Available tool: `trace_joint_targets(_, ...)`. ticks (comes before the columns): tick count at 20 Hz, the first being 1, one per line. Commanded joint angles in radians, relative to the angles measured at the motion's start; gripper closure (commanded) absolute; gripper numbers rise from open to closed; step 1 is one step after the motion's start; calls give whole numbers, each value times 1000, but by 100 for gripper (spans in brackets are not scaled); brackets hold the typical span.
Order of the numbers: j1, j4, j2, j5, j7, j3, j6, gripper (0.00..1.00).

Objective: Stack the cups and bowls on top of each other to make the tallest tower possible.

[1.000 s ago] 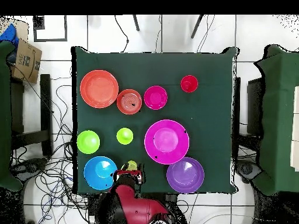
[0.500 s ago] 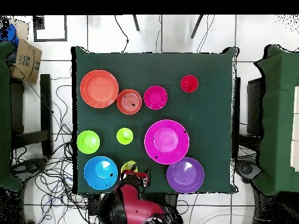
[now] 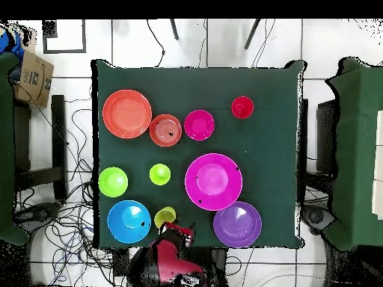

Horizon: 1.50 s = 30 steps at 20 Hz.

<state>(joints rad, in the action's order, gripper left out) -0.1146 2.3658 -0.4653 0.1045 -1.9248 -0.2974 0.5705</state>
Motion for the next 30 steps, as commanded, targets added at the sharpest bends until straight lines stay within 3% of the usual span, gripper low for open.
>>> trace_joint_targets(1, 13, -133, 119, 40, -192, 67, 36, 0)
trace_joint_targets(6, 7, -134, 139, 47, -212, 68, 34, 0)
trace_joint_targets(15, 81, -157, 180, -10, -284, 141, 92, 0)
trace_joint_targets(30, 210, -135, 102, -180, -350, 266, 80, 0)
